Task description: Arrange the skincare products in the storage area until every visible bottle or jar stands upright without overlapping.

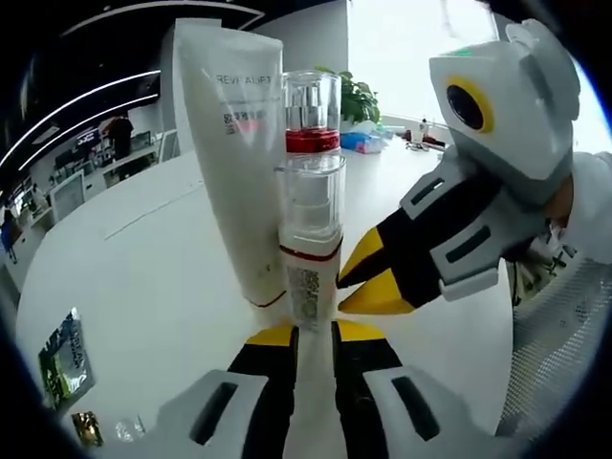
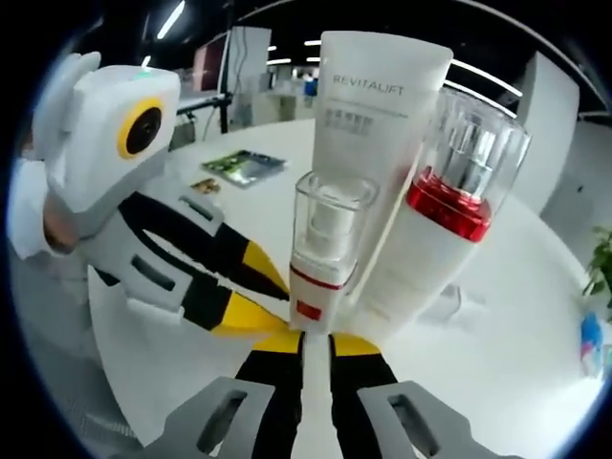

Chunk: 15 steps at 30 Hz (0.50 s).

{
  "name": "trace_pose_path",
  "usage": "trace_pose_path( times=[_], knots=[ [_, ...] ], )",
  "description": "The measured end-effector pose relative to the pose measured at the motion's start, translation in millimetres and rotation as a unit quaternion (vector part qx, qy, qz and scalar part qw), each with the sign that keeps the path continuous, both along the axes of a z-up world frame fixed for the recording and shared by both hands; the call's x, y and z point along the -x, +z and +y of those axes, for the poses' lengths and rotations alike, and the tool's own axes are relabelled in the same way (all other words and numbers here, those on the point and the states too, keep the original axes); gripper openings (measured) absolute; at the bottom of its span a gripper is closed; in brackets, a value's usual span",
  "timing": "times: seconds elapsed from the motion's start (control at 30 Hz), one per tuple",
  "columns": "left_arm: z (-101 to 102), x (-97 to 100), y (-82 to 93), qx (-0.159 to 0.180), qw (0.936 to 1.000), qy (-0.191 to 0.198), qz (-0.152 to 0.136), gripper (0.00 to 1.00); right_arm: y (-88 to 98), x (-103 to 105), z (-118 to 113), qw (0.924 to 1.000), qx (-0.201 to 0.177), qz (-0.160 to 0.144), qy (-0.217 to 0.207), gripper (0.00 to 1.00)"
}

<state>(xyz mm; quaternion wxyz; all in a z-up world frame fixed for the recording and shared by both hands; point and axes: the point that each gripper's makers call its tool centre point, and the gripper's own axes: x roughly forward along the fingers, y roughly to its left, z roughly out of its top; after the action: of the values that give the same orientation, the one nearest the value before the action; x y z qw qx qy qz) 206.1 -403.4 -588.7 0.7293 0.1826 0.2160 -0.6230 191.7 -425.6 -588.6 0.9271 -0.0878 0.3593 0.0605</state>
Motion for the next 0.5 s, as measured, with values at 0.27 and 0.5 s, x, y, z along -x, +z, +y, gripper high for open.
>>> trace_pose_path(
  times=[0.27,0.5],
  knots=[
    [-0.7,-6.5,-1.4,-0.006,1.0,0.002,-0.006,0.12,2.6,-1.0,1.6,1.0,-0.003,-0.003,0.001,0.0],
    [7.3,-3.1,3.5,-0.011,0.9999,-0.001,-0.008,0.15,2.3,-0.4,1.6,1.0,0.002,0.0,0.003,0.02]
  ],
)
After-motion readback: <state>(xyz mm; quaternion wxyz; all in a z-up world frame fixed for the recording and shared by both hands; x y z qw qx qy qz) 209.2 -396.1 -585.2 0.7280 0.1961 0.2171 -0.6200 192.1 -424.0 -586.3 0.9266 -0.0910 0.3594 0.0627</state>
